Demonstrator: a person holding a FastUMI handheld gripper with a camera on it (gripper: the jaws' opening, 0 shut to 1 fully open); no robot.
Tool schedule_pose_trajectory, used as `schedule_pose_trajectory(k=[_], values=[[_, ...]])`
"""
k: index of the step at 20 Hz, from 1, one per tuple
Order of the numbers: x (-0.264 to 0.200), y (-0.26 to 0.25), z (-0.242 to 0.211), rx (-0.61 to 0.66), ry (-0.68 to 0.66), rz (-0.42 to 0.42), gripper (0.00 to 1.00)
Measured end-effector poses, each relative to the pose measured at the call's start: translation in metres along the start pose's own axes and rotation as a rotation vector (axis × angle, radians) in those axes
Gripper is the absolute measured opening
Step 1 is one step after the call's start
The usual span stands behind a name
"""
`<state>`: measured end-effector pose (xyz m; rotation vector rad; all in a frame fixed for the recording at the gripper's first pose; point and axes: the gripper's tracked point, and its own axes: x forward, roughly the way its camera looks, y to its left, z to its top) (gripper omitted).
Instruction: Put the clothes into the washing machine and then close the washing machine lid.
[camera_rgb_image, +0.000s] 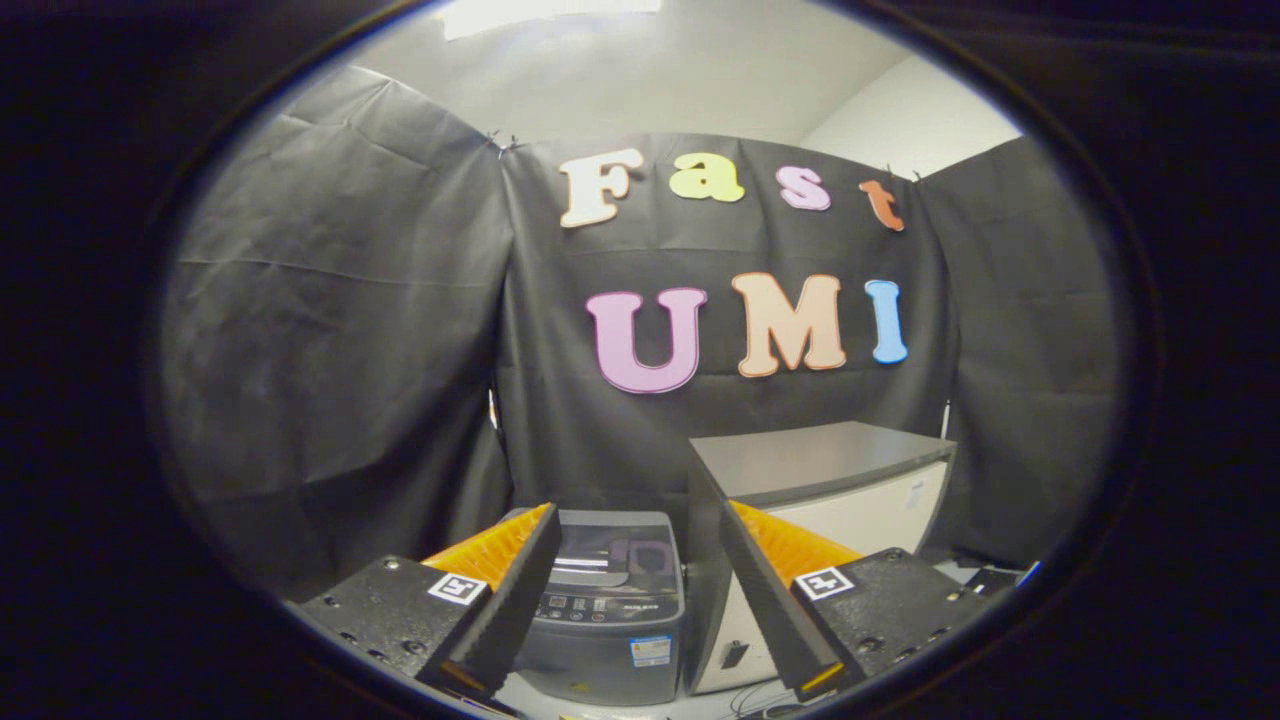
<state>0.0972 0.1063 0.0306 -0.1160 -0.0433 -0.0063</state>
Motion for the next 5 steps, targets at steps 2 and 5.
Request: schedule_pose_trajectory(k=[2, 5], values=[[-0.009, -0.011, -0.001, 0.019, -0.004, -0.02, 0.96], [-0.021, -0.007, -0.007, 0.058, 0.005, 0.013, 0.96]])
